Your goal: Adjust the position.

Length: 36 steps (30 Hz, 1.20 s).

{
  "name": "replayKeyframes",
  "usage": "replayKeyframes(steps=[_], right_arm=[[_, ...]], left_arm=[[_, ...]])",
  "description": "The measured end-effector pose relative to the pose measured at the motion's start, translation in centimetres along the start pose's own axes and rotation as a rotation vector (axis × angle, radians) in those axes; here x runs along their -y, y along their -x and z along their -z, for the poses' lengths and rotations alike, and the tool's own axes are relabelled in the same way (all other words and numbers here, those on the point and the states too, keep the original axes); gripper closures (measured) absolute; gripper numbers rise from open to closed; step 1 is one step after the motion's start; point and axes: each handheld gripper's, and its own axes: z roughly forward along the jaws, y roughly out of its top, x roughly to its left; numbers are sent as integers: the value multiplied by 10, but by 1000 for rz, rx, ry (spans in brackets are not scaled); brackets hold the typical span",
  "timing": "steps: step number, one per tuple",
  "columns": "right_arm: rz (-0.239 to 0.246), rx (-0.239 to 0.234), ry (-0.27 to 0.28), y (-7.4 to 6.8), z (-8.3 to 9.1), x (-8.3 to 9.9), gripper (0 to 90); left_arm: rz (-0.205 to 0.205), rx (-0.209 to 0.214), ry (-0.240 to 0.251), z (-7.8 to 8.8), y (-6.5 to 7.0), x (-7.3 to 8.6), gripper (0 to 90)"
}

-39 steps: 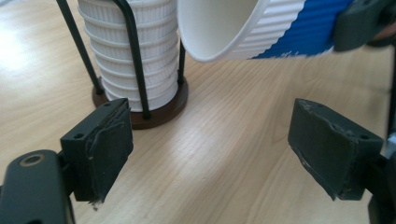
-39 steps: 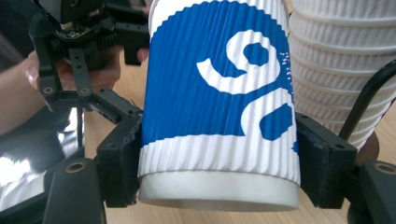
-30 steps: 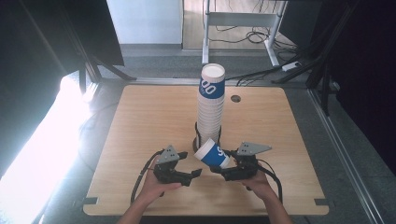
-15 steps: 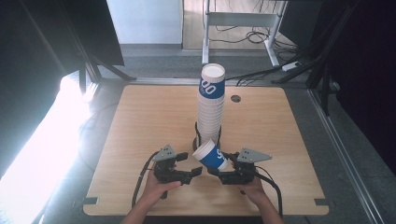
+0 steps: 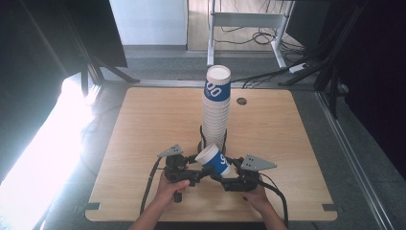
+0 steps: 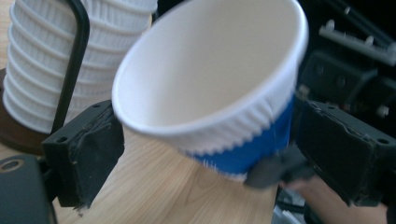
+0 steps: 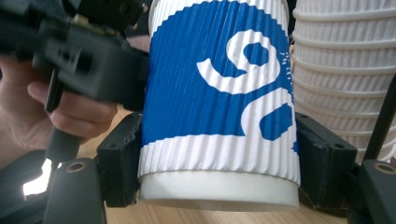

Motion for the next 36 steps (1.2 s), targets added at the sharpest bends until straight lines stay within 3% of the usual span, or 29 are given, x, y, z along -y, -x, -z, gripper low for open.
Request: replayKeyframes(steps=[5,13,29,33,36], right_arm=[[18,-6,-5,-3,-3,1,272],[26,1,-23,-3,-6,2,275],[34,5,-42,-2,-7,1,261],[32,7,-46,-4,-7,-1,248],[33,8,-63,-5,-7,-4,207]], left_arm=[[21,14,10,-7,-2,-4,77],[54,43,39,-8,-6,-4,146],[15,63,73,-8,-6,0,206],[-16,57,75,-6,-4,-1,210],[-58,22,72,-3,-2,-2,211]])
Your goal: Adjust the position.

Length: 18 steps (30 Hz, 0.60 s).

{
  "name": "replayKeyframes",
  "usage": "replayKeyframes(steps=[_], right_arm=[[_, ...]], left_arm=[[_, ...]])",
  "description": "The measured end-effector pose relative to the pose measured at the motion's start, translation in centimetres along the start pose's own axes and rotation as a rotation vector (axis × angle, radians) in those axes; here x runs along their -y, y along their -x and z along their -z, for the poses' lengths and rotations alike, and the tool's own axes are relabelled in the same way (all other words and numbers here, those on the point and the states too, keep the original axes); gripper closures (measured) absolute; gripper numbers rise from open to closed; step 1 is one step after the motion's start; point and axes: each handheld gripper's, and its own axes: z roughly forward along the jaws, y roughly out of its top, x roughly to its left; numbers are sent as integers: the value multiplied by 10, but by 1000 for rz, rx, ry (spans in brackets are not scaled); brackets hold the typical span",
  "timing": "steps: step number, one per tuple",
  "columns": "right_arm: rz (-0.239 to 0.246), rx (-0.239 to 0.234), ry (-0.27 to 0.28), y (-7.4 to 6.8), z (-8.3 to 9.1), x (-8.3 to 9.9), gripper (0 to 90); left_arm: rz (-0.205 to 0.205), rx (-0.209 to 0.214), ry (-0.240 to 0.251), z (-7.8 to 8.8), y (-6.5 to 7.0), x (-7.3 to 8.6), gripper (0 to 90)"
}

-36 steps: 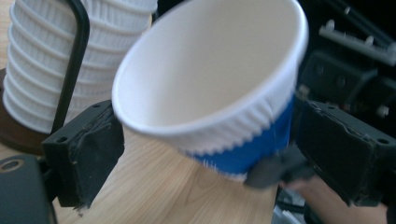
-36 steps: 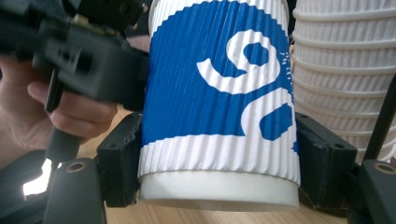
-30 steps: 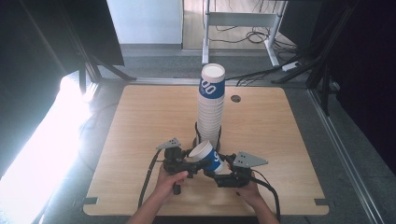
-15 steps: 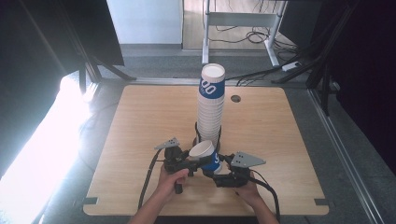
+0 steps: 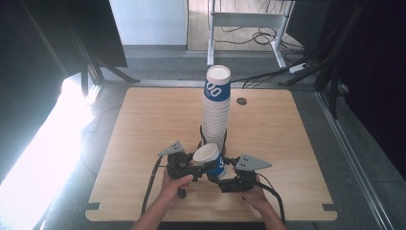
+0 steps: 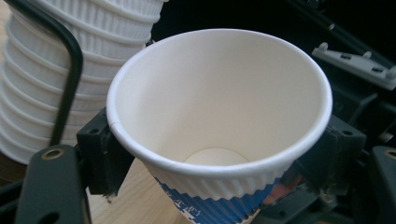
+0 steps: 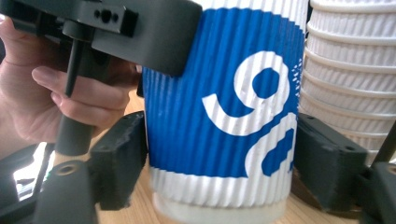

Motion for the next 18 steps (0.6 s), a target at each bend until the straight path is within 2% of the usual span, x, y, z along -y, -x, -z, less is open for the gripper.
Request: replayKeyframes(steps=[5,8,15,18], right_arm=[[-1,-2,-13,3,4,-2,183],[-5,-4,-16,3,6,-2,180],[11,-6,-28,3,8,-2,180],[19,-6,-37,2,9,-2,178]], left_arm=[[-61,-52,-23,7,0,-2,211],[-112,-92,-42,9,2,-1,211],[-193,-138,-74,12,10,-4,211],[-246,-166,-99,12,15,-5,210]])
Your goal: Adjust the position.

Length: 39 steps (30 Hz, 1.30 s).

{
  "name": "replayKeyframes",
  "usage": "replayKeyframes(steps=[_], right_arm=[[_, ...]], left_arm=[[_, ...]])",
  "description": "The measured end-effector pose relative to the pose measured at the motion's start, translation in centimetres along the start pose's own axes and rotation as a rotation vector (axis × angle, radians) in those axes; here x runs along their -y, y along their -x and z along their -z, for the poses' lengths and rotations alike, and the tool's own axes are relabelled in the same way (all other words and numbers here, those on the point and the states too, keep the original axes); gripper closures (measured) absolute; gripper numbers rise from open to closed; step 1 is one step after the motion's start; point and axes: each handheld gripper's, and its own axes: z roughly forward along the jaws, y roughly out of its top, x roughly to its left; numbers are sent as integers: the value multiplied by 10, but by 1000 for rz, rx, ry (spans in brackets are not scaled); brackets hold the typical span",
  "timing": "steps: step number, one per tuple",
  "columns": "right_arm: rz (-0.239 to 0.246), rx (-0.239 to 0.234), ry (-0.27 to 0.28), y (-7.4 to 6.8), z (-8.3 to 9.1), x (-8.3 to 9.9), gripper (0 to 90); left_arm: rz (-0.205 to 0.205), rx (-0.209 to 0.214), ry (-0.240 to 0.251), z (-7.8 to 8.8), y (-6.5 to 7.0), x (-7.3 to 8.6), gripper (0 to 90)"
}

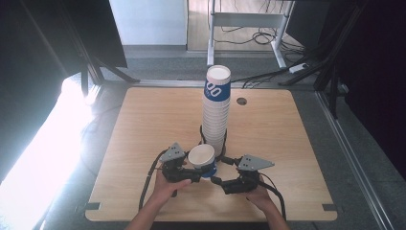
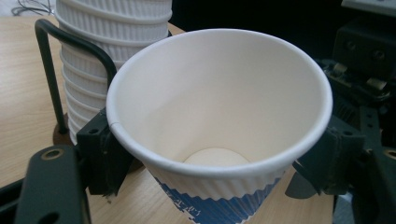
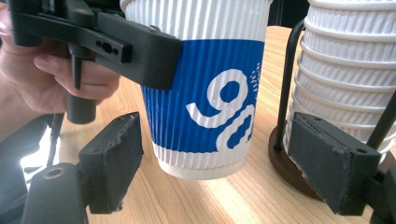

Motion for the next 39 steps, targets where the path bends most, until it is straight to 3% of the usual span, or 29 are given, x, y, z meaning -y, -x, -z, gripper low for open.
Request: replayKeyframes(steps=[3,21,25,32,39], right_arm=[[17,-2,-16,-1,0,0,174],[56,-31,-43,-7,-1,-2,173],[74,-39,-56,-11,-5,-1,168],[107,-50,-86,-18,-12,-2,159],[108,-54,-87,-20,-16,-1,163]], left_arm=[[-44,-9,-18,2,3,-2,210],[-187,-48,-90,5,14,-9,208],[-209,-35,-112,4,17,-9,208],[-287,-25,-159,-1,25,-8,206],[-278,35,-162,-4,27,-7,203]])
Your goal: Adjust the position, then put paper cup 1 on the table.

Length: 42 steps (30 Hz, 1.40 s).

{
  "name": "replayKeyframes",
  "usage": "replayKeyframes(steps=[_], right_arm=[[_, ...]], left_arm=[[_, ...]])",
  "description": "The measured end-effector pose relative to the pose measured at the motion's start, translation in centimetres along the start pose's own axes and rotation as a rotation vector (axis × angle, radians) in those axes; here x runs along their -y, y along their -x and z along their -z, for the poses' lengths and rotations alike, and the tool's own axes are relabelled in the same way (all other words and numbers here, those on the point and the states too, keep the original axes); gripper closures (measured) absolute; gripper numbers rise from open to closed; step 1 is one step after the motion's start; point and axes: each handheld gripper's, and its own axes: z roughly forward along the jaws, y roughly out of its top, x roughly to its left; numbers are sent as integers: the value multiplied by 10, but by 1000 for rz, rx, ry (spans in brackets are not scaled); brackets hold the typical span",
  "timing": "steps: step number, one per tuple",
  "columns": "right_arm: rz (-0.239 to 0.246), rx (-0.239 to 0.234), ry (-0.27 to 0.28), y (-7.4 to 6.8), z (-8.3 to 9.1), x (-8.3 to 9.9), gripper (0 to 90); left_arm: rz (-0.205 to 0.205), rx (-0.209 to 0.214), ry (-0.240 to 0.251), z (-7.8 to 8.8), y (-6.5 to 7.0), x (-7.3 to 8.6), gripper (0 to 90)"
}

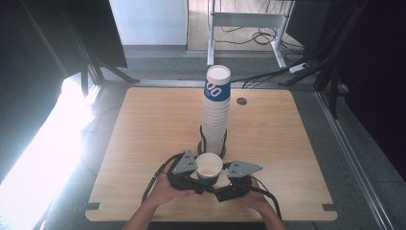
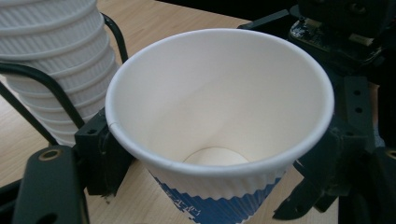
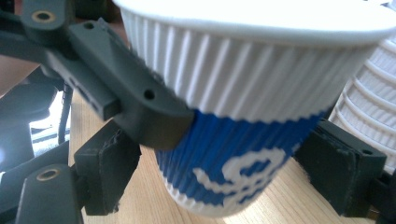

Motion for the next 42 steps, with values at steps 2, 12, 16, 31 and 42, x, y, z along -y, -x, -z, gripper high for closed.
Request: replayKeyframes(steps=[2,12,16,31,42], right_arm=[[1,-6,1,-1,-2,0,180],[19,28,-4,-1,-4,2,245],[14,53,0,1,-2,2,247],[-2,135,65,12,17,1,249],[2,174,115,16,28,-1,249]], left_arm=[[-5,14,-1,-2,2,1,202],[-2,7,5,-5,2,2,185],[-3,-2,43,2,3,1,137],[126,-107,177,36,-12,0,151],[177,-138,122,35,-26,11,148]])
